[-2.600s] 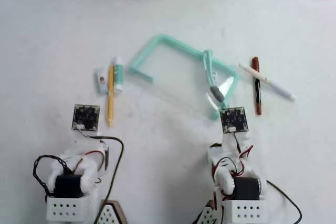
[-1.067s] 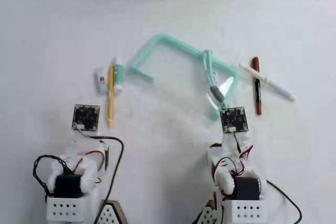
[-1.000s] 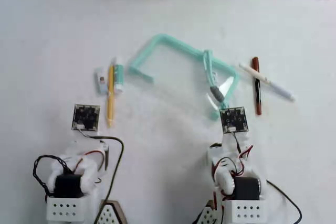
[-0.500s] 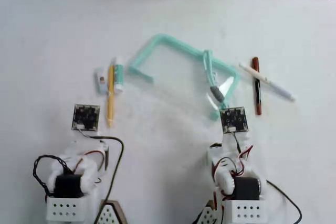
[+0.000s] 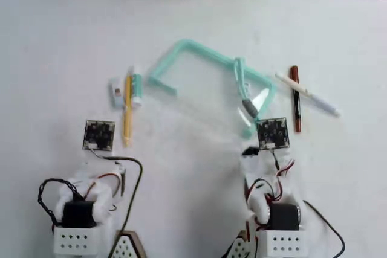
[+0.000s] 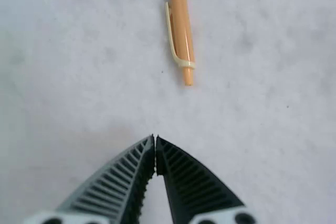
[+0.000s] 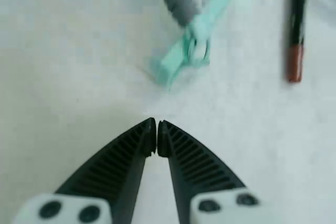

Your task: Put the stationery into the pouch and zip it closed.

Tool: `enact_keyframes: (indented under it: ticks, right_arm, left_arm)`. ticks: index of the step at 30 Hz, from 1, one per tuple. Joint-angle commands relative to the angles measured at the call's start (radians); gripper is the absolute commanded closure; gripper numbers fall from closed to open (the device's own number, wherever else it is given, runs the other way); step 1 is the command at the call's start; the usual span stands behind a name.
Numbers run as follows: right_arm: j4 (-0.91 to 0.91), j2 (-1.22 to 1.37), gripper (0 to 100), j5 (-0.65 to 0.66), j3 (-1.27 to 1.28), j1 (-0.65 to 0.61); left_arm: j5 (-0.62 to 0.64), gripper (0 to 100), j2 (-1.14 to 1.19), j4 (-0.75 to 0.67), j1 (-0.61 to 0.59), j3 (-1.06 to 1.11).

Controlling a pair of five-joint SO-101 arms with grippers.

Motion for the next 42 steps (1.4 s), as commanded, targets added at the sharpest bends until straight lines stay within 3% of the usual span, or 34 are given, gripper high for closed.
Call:
enact_keyframes:
  ticks: [1, 5, 12, 15, 20, 25, 27, 37, 42]
  right_arm:
    - [-0.392, -0.004, 97.7, -0.009, -0.011, 0.004]
    - [-0.578, -0.004, 97.7, -0.017, 0.008, 0.004]
    - [-0.414, -0.004, 97.7, -0.017, 0.008, 0.053]
    - [-0.401, -0.004, 97.7, -0.009, 0.008, 0.079]
    - [-0.32, -0.004, 97.1, 0.014, 0.008, 0.101]
    - [-0.292, -0.004, 86.5, 0.114, 0.008, 0.104]
    - [-0.274, -0.004, 85.0, 0.118, 0.008, 0.099]
    - [-0.246, -0.004, 85.1, 0.203, -0.005, 0.096]
    - [-0.077, -0.001, 85.0, 0.207, -0.209, 0.079]
  left_arm:
    - [0.0, 97, -0.004, -0.055, 0.012, 0.0]
    - [-0.002, 97, -0.005, -0.206, -0.002, -0.058]
    - [-0.008, 97, -0.005, -0.368, 0.022, -0.184]
    - [-0.074, 97, -0.005, -0.439, 0.039, -0.183]
    - [-0.152, 97, -0.005, -0.535, 0.173, -0.181]
    - [-0.25, 92, -0.002, -0.611, 0.42, -0.18]
    - [-0.27, 92, -0.001, -0.634, 0.463, -0.178]
    - [-0.279, 91, -0.004, -0.643, 0.36, -0.043]
    - [-0.27, 91, -0.004, -0.634, 0.41, -0.04]
